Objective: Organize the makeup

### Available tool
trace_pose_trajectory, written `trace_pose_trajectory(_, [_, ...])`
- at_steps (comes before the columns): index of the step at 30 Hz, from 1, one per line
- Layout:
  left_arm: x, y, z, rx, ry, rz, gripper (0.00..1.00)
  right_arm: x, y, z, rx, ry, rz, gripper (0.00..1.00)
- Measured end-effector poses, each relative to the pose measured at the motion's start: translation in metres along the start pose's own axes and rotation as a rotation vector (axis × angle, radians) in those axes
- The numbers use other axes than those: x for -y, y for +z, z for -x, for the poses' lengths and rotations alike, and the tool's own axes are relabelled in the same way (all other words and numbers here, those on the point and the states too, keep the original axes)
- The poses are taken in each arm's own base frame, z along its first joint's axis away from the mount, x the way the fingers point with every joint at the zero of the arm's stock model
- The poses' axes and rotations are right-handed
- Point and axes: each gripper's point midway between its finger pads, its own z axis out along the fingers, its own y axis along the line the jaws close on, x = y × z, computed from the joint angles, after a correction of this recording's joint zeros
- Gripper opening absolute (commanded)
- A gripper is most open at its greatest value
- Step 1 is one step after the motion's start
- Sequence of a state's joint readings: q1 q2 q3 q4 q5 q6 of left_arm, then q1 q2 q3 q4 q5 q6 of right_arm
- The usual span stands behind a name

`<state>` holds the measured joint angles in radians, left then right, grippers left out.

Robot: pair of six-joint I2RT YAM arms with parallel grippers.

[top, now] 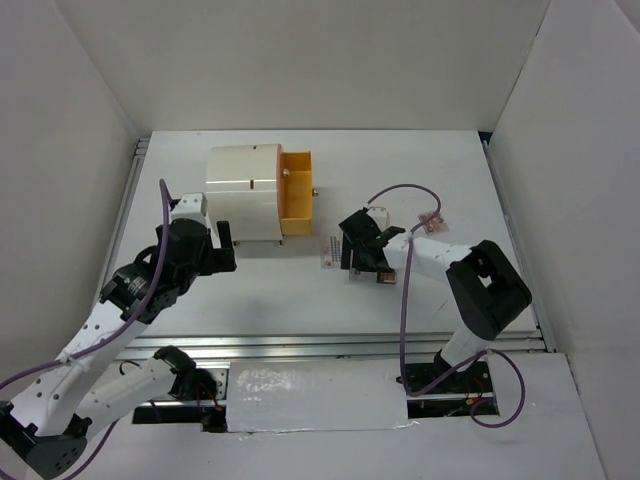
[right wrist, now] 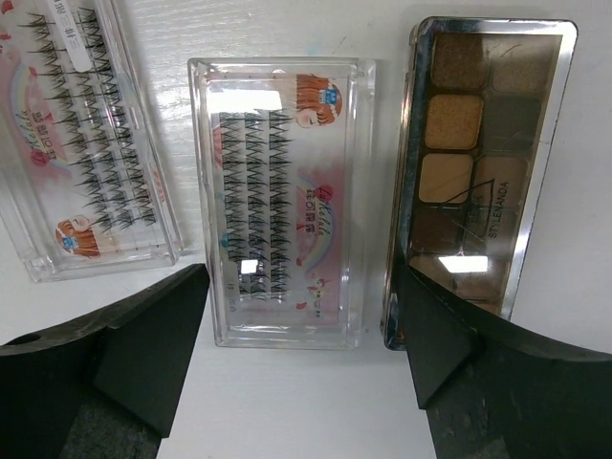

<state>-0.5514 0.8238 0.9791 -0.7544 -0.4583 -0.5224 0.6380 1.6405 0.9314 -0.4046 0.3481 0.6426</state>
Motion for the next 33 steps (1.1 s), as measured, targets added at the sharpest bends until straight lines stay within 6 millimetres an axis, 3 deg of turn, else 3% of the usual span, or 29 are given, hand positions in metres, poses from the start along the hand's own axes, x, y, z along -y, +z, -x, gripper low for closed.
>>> trace_pose_trajectory(33, [0.005,-0.001,0.000,0.002,-0.002,-0.032,0.99,-0.009,-0.007,-0.010,0.001,-0.040,-0.005,0.91])
